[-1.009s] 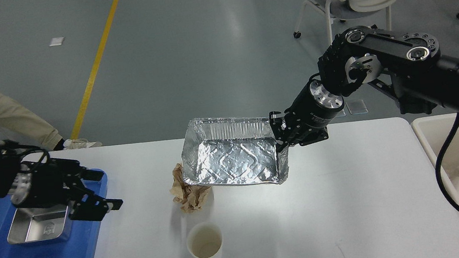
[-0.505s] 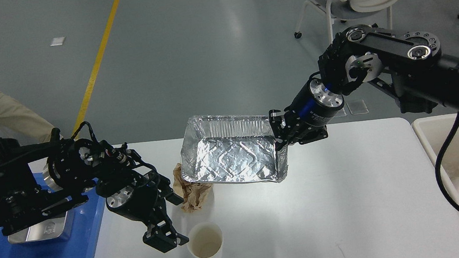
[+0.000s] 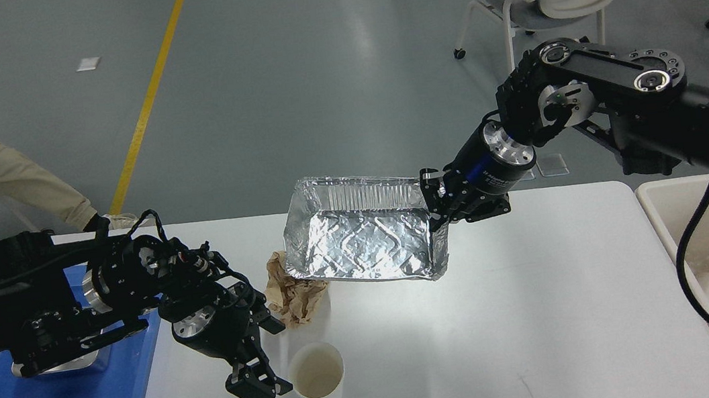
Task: Tidy desktop
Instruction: 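Grasp the white paper cup with the left gripper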
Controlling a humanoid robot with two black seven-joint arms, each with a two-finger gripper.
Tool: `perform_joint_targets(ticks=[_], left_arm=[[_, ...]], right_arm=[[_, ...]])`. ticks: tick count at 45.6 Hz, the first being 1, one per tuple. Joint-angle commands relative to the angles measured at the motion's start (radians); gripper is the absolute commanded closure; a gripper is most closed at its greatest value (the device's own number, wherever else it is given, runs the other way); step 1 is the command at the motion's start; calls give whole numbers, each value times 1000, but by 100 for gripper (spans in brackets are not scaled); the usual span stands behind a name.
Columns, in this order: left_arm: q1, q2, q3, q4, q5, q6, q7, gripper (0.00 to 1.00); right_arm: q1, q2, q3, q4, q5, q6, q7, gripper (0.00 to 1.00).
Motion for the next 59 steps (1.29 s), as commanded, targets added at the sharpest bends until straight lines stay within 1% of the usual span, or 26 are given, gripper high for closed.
perform_joint_targets(ticks=[1,7,19,34,40,54,59], left_arm=[[5,-11,-9,17,-2,3,0,3],[7,-14,-18,28,-7,6,1,3],[53,-24,-58,57,-7,6,26,3],[97,-49,-90,91,-5,10,28,3],[114,-58,-98,103,-5,11,40,3],[149,-70,-132,117,-4,13,43,3],[151,-67,-130,117,-7,26,34,5]], right_arm=[[-2,-5,0,0,0,0,0,100],[-5,-15,0,2,0,0,0,100],[-8,-15,0,4,0,0,0,100],[-8,-17,11,5,0,0,0,100],[-10,-17,11,5,0,2,0,100],[-10,-17,20,10,2,2,0,100],[-12,-17,20,8,2,2,0,100]])
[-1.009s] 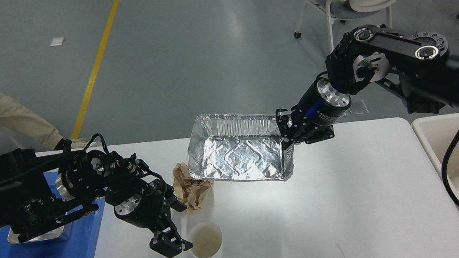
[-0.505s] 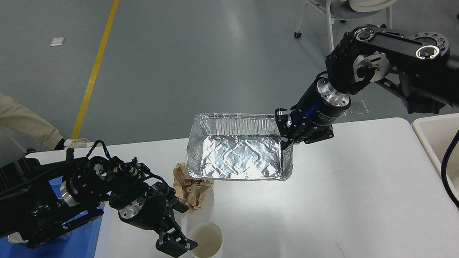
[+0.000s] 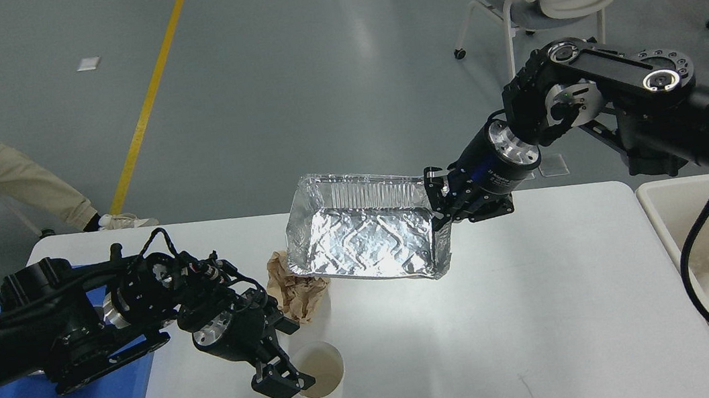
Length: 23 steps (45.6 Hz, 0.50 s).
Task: Tidy desktop
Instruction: 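Grasp the white paper cup with the left gripper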
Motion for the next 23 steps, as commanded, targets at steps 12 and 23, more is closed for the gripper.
perform_joint_targets(ticks=[12,23], left_arm=[[16,6,5,8,7,30,-10,23],[16,4,8,20,31,33,-10,32]], right_arm=[[-3,0,1,-1,0,0,0,100],[-6,0,1,1,0,0,0,100]])
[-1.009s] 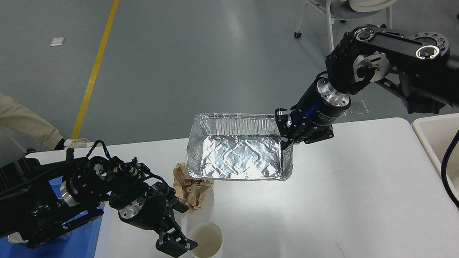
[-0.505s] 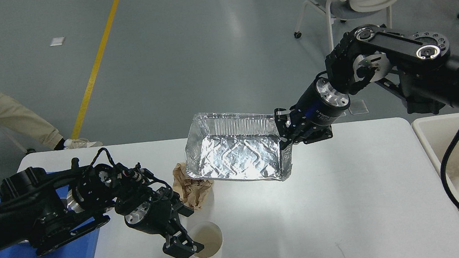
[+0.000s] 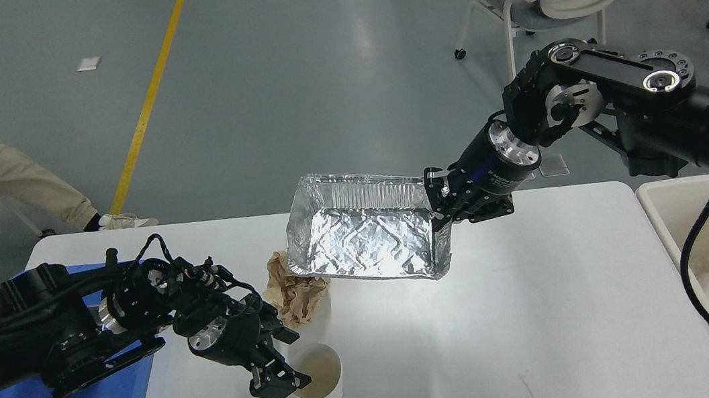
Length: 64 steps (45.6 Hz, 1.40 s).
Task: Tidy desktop
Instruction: 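Grasp the white paper cup with the left gripper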
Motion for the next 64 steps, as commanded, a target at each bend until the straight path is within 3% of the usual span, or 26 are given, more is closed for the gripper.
perform_joint_targets(ticks=[1,13,16,20,25,46,64], left_arm=[[2,-2,1,3,8,1,0,32],[8,-2,8,15,34,30,3,42],[12,1,11,13,54,49,-3,54],[15,5,12,16,83,58,-11,85],[22,8,12,26,85,58,-17,100],[32,23,12,35,86,63,-32,100],[37,331,1,-40,79,139,-72,100]], right_arm=[[-4,0,0,2,0,0,0,100],[-7,-6,0,2,0,0,0,100],[-7,-6,0,2,0,0,0,100],[-7,-6,1,3,0,0,0,100],[-7,-6,3,3,0,0,0,100],[-7,-6,6,0,0,0,0,100],[-7,-5,6,-4,-2,-2,0,100]])
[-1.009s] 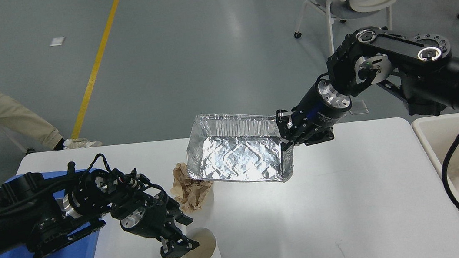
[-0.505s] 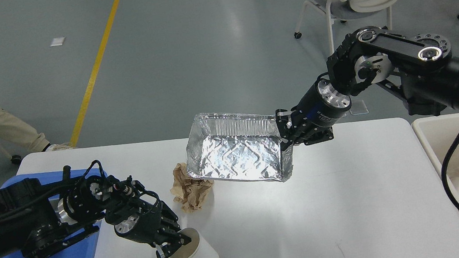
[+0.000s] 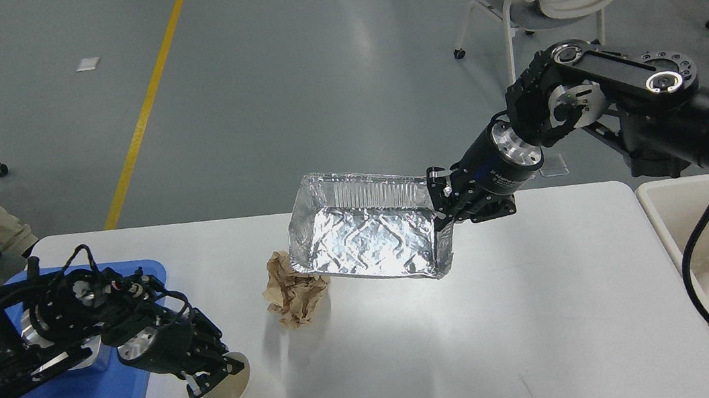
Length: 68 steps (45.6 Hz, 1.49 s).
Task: Tidy desktop
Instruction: 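Grasp the white paper cup with the left gripper, then lift the paper cup high and carry it over the foil tray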
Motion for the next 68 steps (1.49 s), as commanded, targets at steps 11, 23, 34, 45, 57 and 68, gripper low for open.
perform_joint_targets(ticks=[11,23,34,45,57,68], left_arm=[[22,290,-6,-69,-129,126,-7,100],[25,436,-8,-98,-318,224,-9,100],[82,540,-9,-127,-474,316,-16,100],[93,608,-51,-166,-813,360,-27,100],[82,626,-290,-216,-1005,258,-29,100],[72,580,-629,-199,-1054,35,10,99]], right_arm=[[-5,3,0,-1,-2,-2,0,100],[-2,3,0,0,-8,-2,0,100],[-4,3,0,0,-9,-2,0,100],[-4,11,0,0,-23,-3,0,100],[-1,11,0,2,-26,-3,0,100],[4,12,1,3,-26,-3,0,100]])
